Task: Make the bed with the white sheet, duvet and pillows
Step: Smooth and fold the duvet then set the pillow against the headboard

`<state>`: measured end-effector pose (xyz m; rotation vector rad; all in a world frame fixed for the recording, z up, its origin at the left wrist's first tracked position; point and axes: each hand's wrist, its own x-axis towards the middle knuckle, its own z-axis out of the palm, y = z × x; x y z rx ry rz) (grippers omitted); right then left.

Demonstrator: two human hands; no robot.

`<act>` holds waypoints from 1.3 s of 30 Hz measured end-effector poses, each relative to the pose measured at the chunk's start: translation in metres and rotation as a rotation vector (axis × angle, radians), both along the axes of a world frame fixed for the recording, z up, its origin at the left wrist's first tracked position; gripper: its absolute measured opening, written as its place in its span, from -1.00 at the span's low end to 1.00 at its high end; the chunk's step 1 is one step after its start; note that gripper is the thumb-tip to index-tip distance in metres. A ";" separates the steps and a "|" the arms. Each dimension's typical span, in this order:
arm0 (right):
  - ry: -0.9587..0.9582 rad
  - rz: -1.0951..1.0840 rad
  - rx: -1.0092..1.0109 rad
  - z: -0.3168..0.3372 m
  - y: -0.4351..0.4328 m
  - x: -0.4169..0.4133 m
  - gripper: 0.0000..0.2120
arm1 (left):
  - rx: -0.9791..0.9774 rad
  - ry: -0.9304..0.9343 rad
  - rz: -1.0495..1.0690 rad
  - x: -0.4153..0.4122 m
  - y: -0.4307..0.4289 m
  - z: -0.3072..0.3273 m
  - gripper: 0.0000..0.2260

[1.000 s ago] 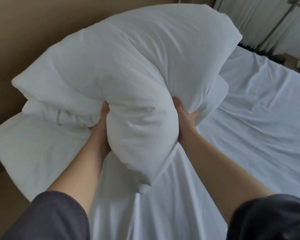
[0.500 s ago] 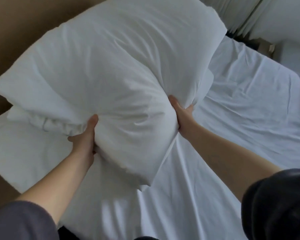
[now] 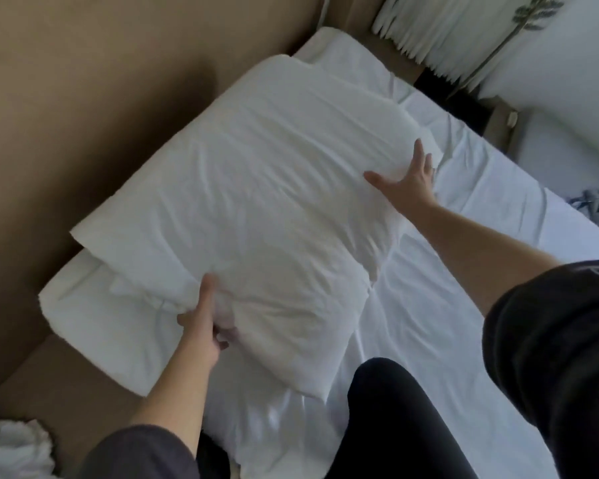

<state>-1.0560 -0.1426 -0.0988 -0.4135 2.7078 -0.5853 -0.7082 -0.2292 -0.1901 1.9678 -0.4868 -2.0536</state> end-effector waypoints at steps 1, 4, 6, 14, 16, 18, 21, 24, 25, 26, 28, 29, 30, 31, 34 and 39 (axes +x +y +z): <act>0.005 0.051 0.027 0.005 -0.018 -0.019 0.12 | -0.006 -0.017 0.063 -0.005 -0.003 0.001 0.02; -0.026 0.192 0.139 0.005 -0.064 -0.068 0.08 | -0.017 -0.124 0.193 -0.021 -0.005 -0.011 -0.09; -0.154 0.267 0.141 -0.008 -0.089 -0.096 0.21 | -0.059 -0.163 0.210 -0.030 0.002 -0.029 -0.09; -0.602 0.574 0.299 -0.089 -0.131 -0.161 0.32 | -0.185 -0.365 0.225 -0.055 0.010 -0.074 -0.09; -0.674 0.588 0.351 -0.110 -0.132 -0.163 0.27 | -0.207 -0.373 0.230 -0.057 0.011 -0.077 -0.10; -0.692 0.597 0.351 -0.131 -0.132 -0.162 0.08 | -0.228 -0.408 0.214 -0.061 0.009 -0.082 -0.17; -0.696 0.615 0.349 -0.148 -0.133 -0.162 0.13 | -0.244 -0.494 0.210 -0.069 0.004 -0.086 -0.19; -0.670 0.647 0.328 -0.150 -0.135 -0.164 0.50 | -0.232 -0.552 0.203 -0.075 0.000 -0.082 -0.16; -0.662 0.647 0.313 -0.151 -0.135 -0.165 0.52 | -0.241 -0.550 0.172 -0.078 0.000 -0.081 -0.21; -0.655 0.651 0.299 -0.151 -0.134 -0.165 0.51 | -0.256 -0.539 0.129 -0.080 0.000 -0.079 -0.27; -0.637 0.666 0.260 -0.153 -0.133 -0.167 0.51 | -0.262 -0.535 0.011 -0.083 0.001 -0.072 -0.38; -0.631 0.676 0.253 -0.150 -0.132 -0.165 0.47 | -0.269 -0.540 -0.043 -0.083 0.001 -0.068 -0.45; -0.618 0.694 0.251 -0.147 -0.131 -0.164 0.37 | -0.283 -0.549 -0.096 -0.083 0.001 -0.064 -0.51; -0.605 0.708 0.255 -0.143 -0.129 -0.160 0.23 | -0.288 -0.558 -0.136 -0.081 0.001 -0.063 -0.54; -0.575 0.690 0.227 -0.130 -0.122 -0.153 0.18 | -0.244 -0.567 -0.170 -0.079 0.000 -0.049 -0.53; -0.554 0.641 0.158 -0.115 -0.114 -0.144 -0.15 | -0.214 -0.614 -0.150 -0.074 -0.002 -0.036 -0.65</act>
